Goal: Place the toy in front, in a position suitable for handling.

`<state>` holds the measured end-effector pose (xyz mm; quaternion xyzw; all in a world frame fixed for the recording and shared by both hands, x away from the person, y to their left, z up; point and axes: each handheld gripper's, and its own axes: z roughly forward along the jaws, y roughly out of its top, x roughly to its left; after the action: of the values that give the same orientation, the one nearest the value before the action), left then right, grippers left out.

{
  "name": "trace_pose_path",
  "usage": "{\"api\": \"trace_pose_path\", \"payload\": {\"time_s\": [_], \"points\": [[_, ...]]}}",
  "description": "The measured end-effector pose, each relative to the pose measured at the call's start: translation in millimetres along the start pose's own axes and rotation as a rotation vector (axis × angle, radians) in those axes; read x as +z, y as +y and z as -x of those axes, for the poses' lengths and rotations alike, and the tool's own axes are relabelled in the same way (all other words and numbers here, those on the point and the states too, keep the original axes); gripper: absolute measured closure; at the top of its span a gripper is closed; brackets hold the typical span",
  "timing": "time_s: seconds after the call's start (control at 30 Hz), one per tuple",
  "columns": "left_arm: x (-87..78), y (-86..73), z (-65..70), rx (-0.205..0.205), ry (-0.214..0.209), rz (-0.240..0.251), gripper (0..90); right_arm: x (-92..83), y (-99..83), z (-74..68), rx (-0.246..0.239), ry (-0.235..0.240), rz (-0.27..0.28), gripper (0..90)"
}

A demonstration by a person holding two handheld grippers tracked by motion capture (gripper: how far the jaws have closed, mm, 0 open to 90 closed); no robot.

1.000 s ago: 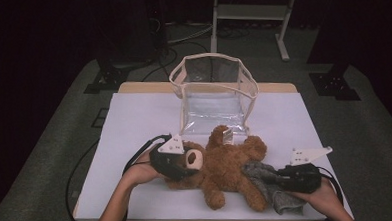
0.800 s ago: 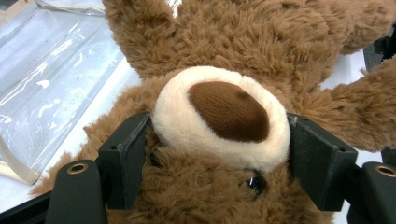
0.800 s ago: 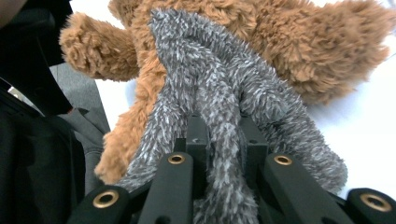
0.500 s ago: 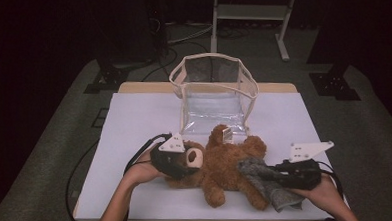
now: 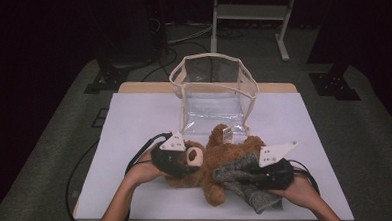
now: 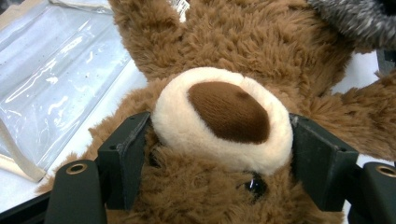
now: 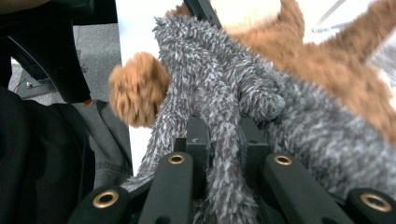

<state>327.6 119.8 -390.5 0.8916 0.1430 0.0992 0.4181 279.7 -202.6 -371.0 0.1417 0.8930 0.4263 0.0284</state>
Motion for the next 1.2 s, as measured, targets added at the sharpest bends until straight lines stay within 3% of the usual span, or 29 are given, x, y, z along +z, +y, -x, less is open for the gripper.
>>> {"api": "trace_pose_path", "payload": {"time_s": [0.17, 0.3, 0.4, 0.53, 0.67, 0.77, 0.83, 0.97, 1.1, 1.2], "points": [[0.3, 0.6, -0.1, -0.001, 0.001, -0.002, 26.0, -18.7, -24.3, 0.7, 0.063, -0.018, 0.013, 77.9], [0.7, 0.9, -0.5, -0.006, 0.001, -0.003, 26.1, -24.9, -22.1, 0.6, 0.066, -0.019, 0.030, 77.9], [1.0, 1.2, -0.7, -0.008, 0.001, -0.004, 26.0, -23.3, -9.2, -1.4, 0.038, -0.012, 0.040, 77.9], [1.1, 1.8, -0.7, -0.003, 0.002, -0.009, 26.0, -1.8, 21.3, -4.5, -0.047, 0.032, 0.027, 77.8], [1.4, 2.6, -0.3, -0.003, 0.004, -0.011, 26.0, 14.7, 35.4, -4.8, -0.074, 0.064, 0.012, 77.8], [1.1, 2.2, -0.2, 0.000, 0.002, -0.010, 26.0, 38.3, 45.4, -8.8, -0.094, 0.115, -0.019, 77.8], [0.9, 1.9, -0.3, 0.001, 0.000, -0.008, 26.0, 46.4, 44.4, -10.8, -0.112, 0.128, -0.041, 77.8], [0.3, 1.4, -0.4, 0.004, -0.001, -0.008, 26.1, 50.9, 36.7, -12.7, -0.101, 0.137, -0.063, 77.8], [0.2, 1.2, -0.4, 0.003, -0.004, -0.006, 26.1, 40.8, 17.6, -11.8, -0.072, 0.120, -0.076, 77.8], [0.3, 1.2, -0.4, -0.001, -0.005, -0.005, 26.1, 34.2, 13.0, -11.9, -0.065, 0.110, -0.073, 77.8]]}}
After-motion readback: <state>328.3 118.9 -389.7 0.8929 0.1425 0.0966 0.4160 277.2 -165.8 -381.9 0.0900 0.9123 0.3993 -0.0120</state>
